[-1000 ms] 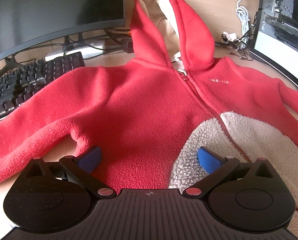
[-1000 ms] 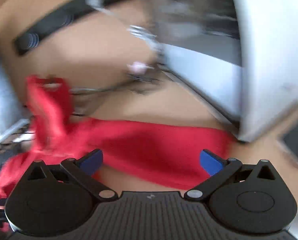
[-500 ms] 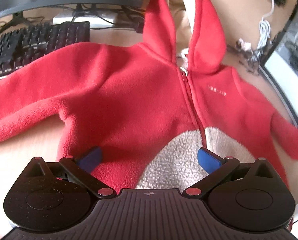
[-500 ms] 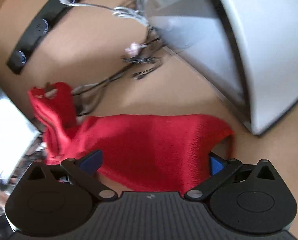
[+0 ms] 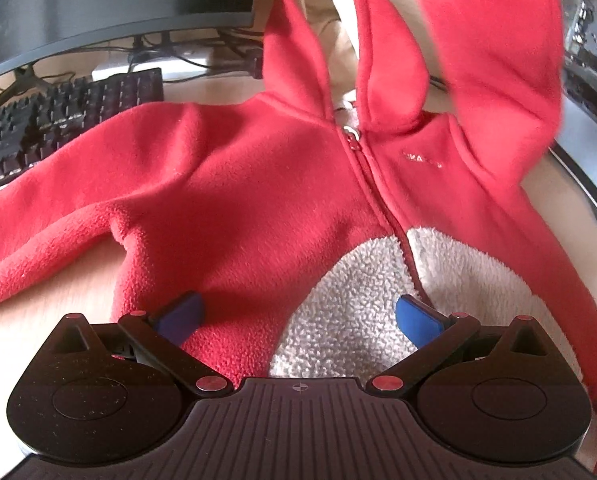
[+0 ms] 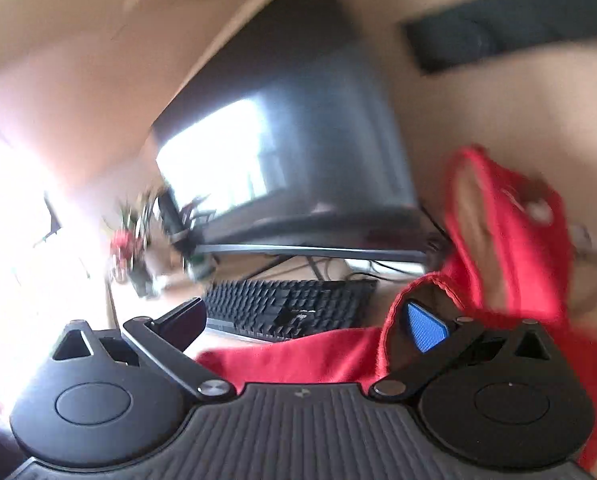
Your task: Fold clothes
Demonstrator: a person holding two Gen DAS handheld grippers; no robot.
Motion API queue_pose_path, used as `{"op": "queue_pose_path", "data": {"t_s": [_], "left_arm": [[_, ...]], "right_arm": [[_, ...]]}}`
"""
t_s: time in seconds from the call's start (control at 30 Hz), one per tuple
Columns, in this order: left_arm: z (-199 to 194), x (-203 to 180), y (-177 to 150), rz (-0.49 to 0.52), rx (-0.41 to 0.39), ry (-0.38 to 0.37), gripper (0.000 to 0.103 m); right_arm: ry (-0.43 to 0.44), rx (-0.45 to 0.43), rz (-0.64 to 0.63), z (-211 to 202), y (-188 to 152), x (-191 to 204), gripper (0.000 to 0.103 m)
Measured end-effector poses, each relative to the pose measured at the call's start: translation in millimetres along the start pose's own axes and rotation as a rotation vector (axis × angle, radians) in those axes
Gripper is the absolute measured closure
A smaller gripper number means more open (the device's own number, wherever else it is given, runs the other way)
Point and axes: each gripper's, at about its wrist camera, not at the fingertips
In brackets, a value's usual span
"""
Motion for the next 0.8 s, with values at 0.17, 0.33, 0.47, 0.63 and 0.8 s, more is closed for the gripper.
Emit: {"op": "queue_pose_path", "data": {"t_s": [0.17,0.33,0.47,0.63,0.8], "left_arm": [[6.3,-13.0,-4.0,0.089,0.027,0.055,0.0],[5.6,-12.3,4.4,0.048,0.044,0.041,0.0],[-4.0,14.0,21.6,-0.181,-0.02,-0.138,0.0],[20.3,37.2,48.6,-0.331,-0.048,-0.101,0.0],[35.0,27.0,61.6,-0.205,-0.079,0.017,0.067]], "right_arm": [[-0.113,-0.058,0.052,-29.9,6.4,-22.4,0.0],[-0.388,-0.033,0.148,-63.1,-18.6,-68.1,0.0],[-0.508,0.035,0.21,-79.1,-57.2,-87.0,0.0],[-0.58,0.14,0.219,-83.6,-100.8,-82.8,0.0],[-0.608,0.209,0.206,-78.6,-131.8,-76.0,0.0]]}}
Point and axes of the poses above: each gripper's, at about its wrist camera, not at the fingertips, and z roughly the way its jaws point, x to its left, y to its top, and after that the axes turned 10 degrees about -y, right-handed
